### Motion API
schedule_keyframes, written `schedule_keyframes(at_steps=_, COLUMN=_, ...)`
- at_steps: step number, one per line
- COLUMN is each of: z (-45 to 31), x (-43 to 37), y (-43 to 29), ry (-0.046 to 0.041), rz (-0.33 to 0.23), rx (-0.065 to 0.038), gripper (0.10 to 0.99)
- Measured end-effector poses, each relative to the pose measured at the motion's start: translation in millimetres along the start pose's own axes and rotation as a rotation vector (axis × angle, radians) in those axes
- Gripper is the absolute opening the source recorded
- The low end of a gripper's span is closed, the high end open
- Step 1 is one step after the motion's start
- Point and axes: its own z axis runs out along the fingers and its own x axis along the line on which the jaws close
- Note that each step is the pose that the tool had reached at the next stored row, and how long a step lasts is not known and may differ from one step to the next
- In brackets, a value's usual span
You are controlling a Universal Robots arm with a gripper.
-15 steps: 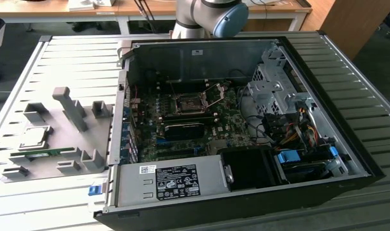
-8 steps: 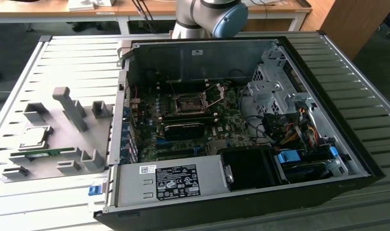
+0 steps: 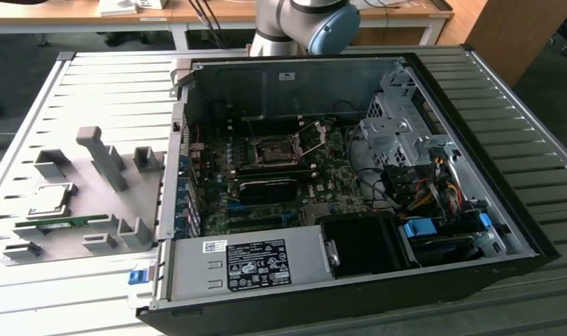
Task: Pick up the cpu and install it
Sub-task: 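Reach for the cpu, then pick up the cpu and move it towards the insertion slot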
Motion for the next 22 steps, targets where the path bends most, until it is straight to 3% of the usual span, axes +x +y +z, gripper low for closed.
schedule_keyframes(at_steps=6, z=0.8, x=4.5, y=-0.4, ry=0.0003, rz=0.000, rx=0.000, gripper=0.106)
schedule_keyframes(at_steps=22, z=11.5, x=5.3, y=-0.9, ry=0.0015, rz=0.000, rx=0.001, gripper=0.106)
